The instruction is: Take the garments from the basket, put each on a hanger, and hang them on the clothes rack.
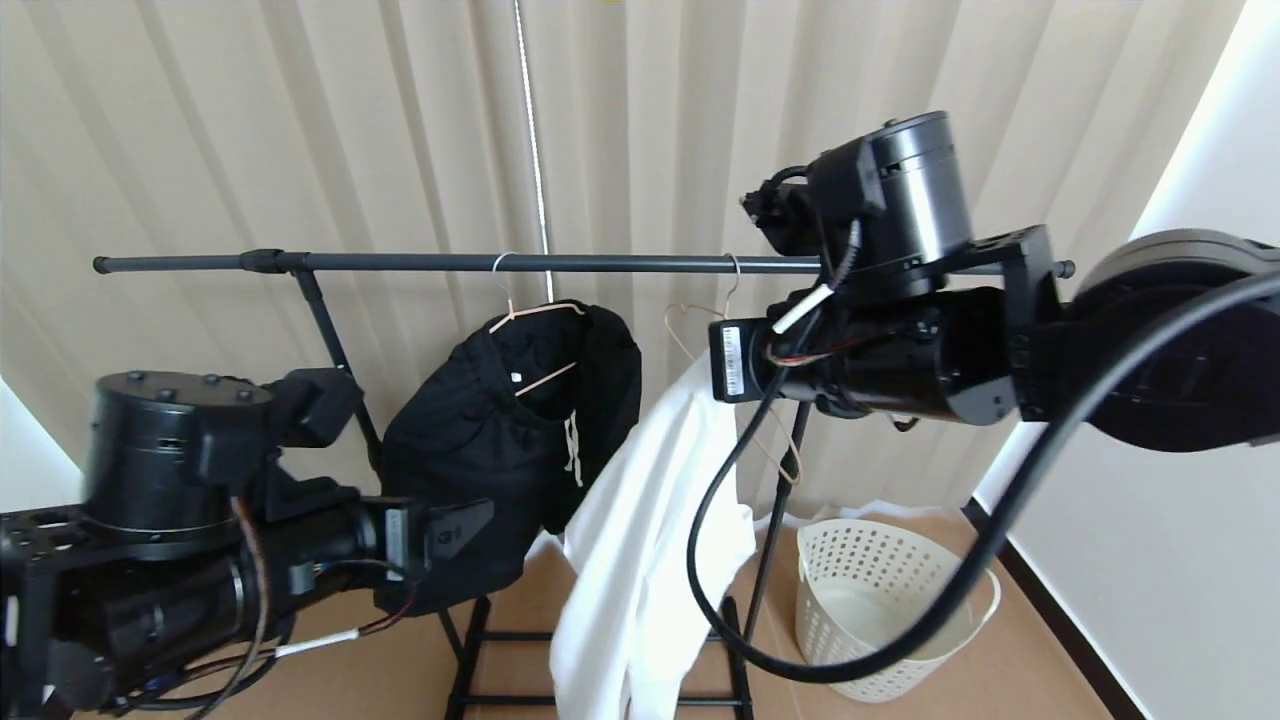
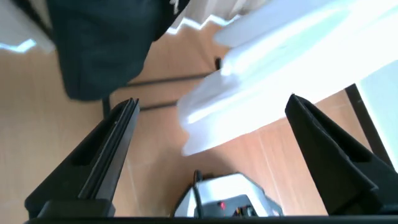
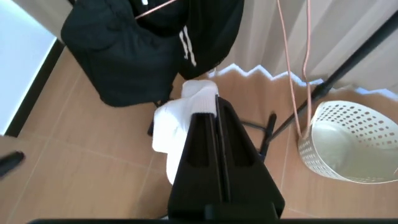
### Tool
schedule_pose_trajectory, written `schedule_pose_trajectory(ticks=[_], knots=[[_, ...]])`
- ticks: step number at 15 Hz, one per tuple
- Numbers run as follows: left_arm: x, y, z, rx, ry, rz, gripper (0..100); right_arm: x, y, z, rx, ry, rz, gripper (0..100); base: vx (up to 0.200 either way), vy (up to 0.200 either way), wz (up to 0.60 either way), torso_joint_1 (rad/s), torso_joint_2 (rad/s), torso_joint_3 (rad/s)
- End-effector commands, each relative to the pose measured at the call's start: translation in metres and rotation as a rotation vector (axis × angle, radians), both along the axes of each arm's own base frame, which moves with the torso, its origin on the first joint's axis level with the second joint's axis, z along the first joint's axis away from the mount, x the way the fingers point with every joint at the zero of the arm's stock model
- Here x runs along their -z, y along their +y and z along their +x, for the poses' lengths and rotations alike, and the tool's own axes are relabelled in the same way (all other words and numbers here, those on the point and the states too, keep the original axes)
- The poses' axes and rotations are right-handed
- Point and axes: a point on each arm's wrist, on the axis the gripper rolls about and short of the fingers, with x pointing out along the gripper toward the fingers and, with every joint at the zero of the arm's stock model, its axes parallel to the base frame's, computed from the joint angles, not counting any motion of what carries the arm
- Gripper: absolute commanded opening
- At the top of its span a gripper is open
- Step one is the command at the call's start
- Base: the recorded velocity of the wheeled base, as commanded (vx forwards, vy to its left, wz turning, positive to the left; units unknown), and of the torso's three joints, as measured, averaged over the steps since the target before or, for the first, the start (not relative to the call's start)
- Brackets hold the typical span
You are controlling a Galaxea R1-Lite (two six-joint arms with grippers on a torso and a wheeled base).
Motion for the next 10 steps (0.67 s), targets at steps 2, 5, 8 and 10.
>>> schedule_pose_trajectory(ticks=[2, 5, 8, 10], knots=[[0.035, -0.05, 0.032, 0.056, 0.01, 0.038, 100, 0.026, 0.049, 0.031, 0.061, -0.008, 0.02, 0, 0.0, 0.0, 0.0, 0.0, 0.0, 0.0], [0.03, -0.083, 0.038, 0.116, -0.055, 0.005, 100, 0.024, 0.067, 0.035, 0.078, -0.034, 0.07, 0, 0.0, 0.0, 0.0, 0.0, 0.0, 0.0], [0.025, -0.109, 0.043, 0.106, -0.1, 0.005, 100, 0.021, 0.076, 0.034, 0.098, -0.045, 0.111, 0, 0.0, 0.0, 0.0, 0.0, 0.0, 0.0], [0.026, -0.117, 0.046, 0.106, -0.119, -0.003, 100, 0.02, 0.076, 0.034, 0.116, -0.053, 0.109, 0, 0.0, 0.0, 0.0, 0.0, 0.0, 0.0]])
